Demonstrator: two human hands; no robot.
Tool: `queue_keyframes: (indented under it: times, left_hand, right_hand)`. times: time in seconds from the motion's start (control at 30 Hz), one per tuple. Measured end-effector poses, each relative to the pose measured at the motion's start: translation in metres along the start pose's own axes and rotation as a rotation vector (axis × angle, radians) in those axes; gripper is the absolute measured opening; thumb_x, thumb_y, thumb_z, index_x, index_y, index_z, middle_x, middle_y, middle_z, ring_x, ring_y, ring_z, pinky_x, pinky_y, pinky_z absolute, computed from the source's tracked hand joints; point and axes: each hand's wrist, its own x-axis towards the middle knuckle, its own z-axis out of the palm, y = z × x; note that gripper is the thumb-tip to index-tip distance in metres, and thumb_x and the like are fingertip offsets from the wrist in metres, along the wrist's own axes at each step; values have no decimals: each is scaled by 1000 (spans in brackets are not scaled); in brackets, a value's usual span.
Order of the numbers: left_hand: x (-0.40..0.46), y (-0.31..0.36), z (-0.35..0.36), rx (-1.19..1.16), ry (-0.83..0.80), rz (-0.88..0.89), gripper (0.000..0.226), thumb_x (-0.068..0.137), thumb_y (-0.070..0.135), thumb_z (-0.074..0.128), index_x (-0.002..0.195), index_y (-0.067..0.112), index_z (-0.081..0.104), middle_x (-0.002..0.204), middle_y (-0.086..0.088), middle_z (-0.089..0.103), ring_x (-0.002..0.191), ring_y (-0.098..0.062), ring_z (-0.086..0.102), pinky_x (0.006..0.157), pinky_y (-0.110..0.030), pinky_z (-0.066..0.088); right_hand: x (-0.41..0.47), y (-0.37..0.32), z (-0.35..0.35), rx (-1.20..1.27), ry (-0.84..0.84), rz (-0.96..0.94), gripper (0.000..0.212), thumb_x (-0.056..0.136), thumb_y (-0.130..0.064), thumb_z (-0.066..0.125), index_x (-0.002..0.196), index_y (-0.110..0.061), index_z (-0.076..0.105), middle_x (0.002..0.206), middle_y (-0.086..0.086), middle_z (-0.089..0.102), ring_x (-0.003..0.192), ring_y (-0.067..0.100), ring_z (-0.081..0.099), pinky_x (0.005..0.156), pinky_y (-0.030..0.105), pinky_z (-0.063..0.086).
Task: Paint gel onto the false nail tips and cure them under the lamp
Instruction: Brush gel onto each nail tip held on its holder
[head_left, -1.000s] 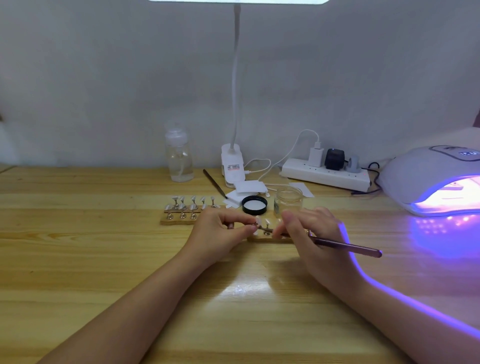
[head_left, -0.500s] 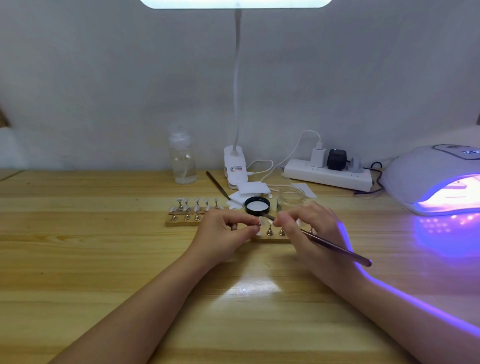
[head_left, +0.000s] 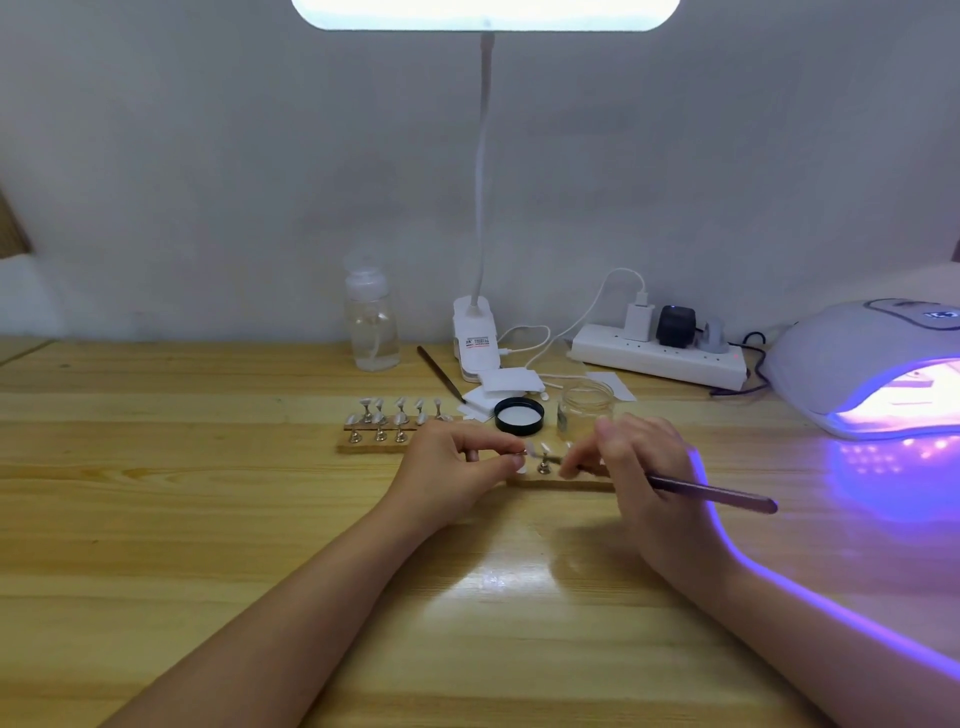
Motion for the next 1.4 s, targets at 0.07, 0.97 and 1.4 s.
queue_keyframes:
  times: [0.07,0.97,1.4]
  left_hand:
    - [0,0,0,-6,-2,-3,16,73,6,73,79,21,75,78,2,72,71,-19,46,56,-13,34]
    - [-3,3,1,76,32,2,19,74,9,73,71,27,71,59,6,62,47,-4,35,49,-13,30]
    - [-2,2,1,14,37,17,26,72,8,75,66,32,69,55,15,63,50,-4,35,49,-9,30]
  right_hand:
    - [2,1,1,-46,-19,17,43,89,-38,31,68,-22,65,68,-22,60,73,-4,53,76,14,35]
    - [4,-1,1,41,12,55,46,88,-43,30,64,-25,65,76,-14,64,76,0,56,73,15,39]
    - [1,1,2,170,-13,17,52,92,-35,34,59,-9,66,59,-4,64,64,-4,57,67,7,39]
